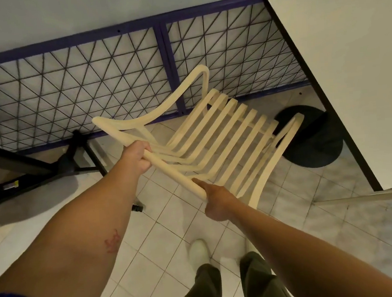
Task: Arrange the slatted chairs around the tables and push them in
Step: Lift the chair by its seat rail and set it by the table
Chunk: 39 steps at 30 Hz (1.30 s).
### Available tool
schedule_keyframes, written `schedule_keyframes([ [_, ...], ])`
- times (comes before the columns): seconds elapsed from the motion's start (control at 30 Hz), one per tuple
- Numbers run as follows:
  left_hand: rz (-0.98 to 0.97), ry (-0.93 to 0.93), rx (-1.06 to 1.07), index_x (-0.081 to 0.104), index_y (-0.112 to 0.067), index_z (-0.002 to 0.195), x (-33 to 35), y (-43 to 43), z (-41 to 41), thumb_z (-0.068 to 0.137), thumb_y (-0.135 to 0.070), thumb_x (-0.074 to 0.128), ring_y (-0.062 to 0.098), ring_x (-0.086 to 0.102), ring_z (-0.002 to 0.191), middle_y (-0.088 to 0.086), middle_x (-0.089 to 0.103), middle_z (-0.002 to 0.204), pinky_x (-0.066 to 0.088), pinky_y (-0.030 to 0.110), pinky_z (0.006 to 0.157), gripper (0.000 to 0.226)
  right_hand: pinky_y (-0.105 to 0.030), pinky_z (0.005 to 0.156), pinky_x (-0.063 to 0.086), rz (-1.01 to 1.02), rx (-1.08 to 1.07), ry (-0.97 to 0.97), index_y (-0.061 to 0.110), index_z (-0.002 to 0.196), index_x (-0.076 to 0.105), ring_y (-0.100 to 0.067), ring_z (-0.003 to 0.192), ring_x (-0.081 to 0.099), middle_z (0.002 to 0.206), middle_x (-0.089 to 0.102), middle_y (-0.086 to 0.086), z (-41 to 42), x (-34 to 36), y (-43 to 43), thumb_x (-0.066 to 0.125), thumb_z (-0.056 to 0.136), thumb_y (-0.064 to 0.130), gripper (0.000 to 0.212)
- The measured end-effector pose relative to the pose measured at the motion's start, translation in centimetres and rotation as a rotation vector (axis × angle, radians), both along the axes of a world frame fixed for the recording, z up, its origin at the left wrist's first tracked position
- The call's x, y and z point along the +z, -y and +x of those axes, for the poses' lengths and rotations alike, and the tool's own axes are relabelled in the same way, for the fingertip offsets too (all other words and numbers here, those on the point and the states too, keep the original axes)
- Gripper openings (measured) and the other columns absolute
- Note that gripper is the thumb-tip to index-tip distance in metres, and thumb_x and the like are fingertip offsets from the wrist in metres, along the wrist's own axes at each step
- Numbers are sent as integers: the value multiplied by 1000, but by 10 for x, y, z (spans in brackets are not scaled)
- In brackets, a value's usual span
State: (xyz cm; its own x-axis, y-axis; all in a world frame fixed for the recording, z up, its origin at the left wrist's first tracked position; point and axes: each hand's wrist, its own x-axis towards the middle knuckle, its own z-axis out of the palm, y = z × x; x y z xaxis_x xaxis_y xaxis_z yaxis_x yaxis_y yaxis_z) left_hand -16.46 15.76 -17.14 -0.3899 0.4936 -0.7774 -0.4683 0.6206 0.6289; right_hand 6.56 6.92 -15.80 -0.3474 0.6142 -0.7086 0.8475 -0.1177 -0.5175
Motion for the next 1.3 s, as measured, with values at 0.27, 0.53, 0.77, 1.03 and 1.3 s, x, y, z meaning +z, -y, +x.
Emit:
schedule_keyframes([
  [0.27, 111, 65, 212, 46, -24, 132, 1, 14, 13, 81, 21, 53, 34, 57, 101, 13, 53, 124, 52, 67, 85, 68, -33, 84, 49, 18, -9, 20, 43, 154, 19, -27, 109, 58, 128, 55, -7, -3, -6, 5, 59, 85, 2, 90],
  [0.53, 153, -35, 111, 29, -35, 150, 8, 58, 68, 83, 21, 56, 20, 60, 102, 2, 55, 130, 57, 41, 83, 91, -32, 99, 38, 2, 38, 18, 35, 155, 23, -27, 126, 49, 145, 48, -7, 2, -3, 0, 65, 87, 19, 83],
  [0.77, 142, 9, 67, 22, -40, 153, 18, 62, 61, 85, 15, 66, 22, 63, 100, 4, 54, 130, 59, 45, 70, 97, -34, 99, 34, -36, 101, -29, 40, 155, 18, -27, 127, 47, 147, 44, -6, 15, -6, -7, 72, 83, 25, 91],
  [1.03, 194, 50, 171, 17, -54, 152, 9, 57, 56, 82, 20, 63, 28, 62, 109, 3, 54, 137, 55, 59, 85, 112, -31, 90, 40, -76, 74, -173, 50, 153, 12, -21, 112, 50, 140, 45, -3, 14, -16, -6, 64, 78, 6, 101],
  [1.3, 219, 25, 174, 17, -58, 150, 0, 48, 53, 75, 29, 44, 26, 55, 115, 2, 47, 142, 49, 63, 95, 118, -36, 97, 41, -76, 7, -183, 51, 152, 14, -21, 114, 49, 135, 49, -1, 3, -14, -1, 64, 79, 1, 102],
])
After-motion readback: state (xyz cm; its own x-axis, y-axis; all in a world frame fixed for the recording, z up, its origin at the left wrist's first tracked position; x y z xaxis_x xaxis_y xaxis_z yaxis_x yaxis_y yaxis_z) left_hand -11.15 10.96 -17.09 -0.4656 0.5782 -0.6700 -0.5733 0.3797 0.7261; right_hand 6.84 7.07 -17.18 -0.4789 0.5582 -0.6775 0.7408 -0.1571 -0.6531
